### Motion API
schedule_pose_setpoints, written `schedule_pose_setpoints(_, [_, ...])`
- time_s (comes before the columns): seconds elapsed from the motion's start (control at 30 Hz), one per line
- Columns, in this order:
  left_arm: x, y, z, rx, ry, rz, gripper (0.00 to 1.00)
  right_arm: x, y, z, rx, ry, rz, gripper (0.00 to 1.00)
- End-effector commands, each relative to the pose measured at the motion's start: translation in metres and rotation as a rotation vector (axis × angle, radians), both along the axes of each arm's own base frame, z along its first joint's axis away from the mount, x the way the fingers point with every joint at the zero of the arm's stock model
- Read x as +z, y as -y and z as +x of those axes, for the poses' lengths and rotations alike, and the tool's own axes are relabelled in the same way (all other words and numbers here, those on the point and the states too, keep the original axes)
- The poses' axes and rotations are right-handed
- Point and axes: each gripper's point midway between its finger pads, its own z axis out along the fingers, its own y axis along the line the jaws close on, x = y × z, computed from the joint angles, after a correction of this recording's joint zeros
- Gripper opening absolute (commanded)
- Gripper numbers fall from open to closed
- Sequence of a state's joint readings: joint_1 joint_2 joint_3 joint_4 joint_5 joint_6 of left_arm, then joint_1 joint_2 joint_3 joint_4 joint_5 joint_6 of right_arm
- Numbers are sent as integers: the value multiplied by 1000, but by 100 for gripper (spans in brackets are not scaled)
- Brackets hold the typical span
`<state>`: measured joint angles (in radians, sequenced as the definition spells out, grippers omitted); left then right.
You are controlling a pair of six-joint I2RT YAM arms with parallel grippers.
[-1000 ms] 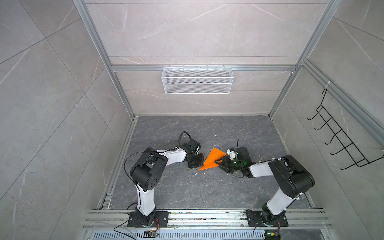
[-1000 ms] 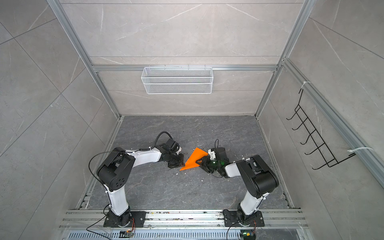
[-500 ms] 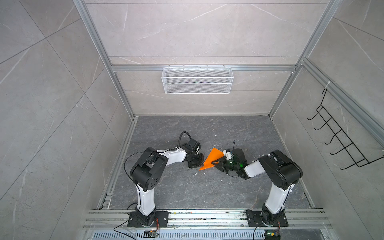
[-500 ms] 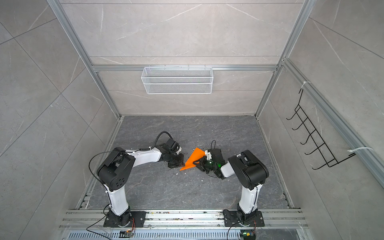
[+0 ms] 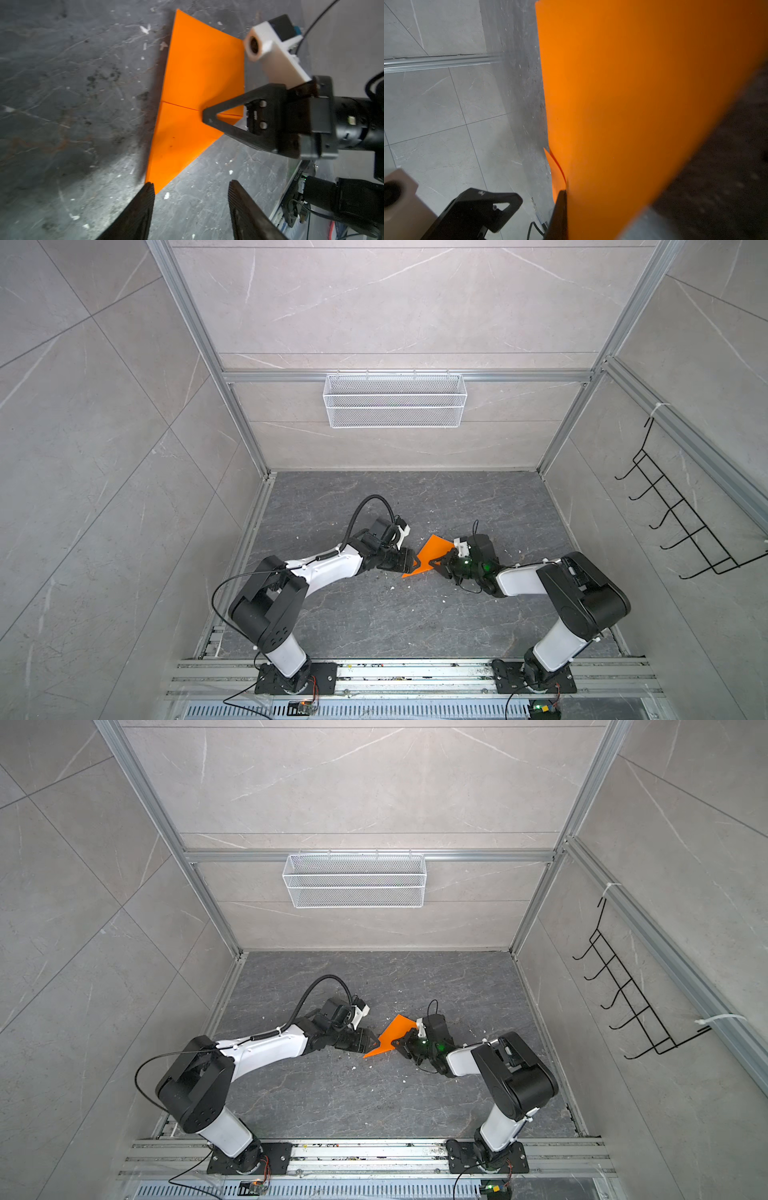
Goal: Fold a paper plane with a square sheet of paper (pick it up from the middle)
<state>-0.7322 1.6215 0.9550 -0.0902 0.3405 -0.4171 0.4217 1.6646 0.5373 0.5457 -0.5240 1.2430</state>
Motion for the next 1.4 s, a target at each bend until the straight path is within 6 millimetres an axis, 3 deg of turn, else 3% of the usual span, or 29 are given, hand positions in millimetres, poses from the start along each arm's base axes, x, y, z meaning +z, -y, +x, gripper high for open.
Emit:
schedule_pose_setpoints(0.0, [12, 9, 8, -95, 221, -7, 68, 0, 4, -4, -32, -73, -27, 2])
schedule_pose_setpoints(0.23, [4, 24, 10, -237, 432, 26, 72, 10, 3, -2, -40, -112, -39, 2])
schedule_pose_setpoints(0.37, [-4, 40, -6, -388, 575, -19, 70, 11, 1, -1, -46, -130, -28, 2])
schedule_pose_setpoints(0.43, [-11, 40, -4, -397, 602, -10, 68, 10, 0, -1, -47, -140, -22, 2])
schedule_pose_setpoints(0.73, [-37, 42, 10, -412, 728, 83, 52, 11, -3, -2, -39, -162, -7, 2])
schedule_pose_setpoints(0.87, [-42, 38, 17, -391, 773, 114, 40, 10, -3, -2, -43, -176, -2, 2])
schedule_pose_setpoints(1.07, [-47, 33, 16, -383, 789, 128, 30, 7, -2, -4, -56, -203, 7, 4])
schedule_pose_setpoints(1.37, [-52, 32, 13, -389, 771, 128, 17, 4, 1, -5, -60, -230, -14, 22])
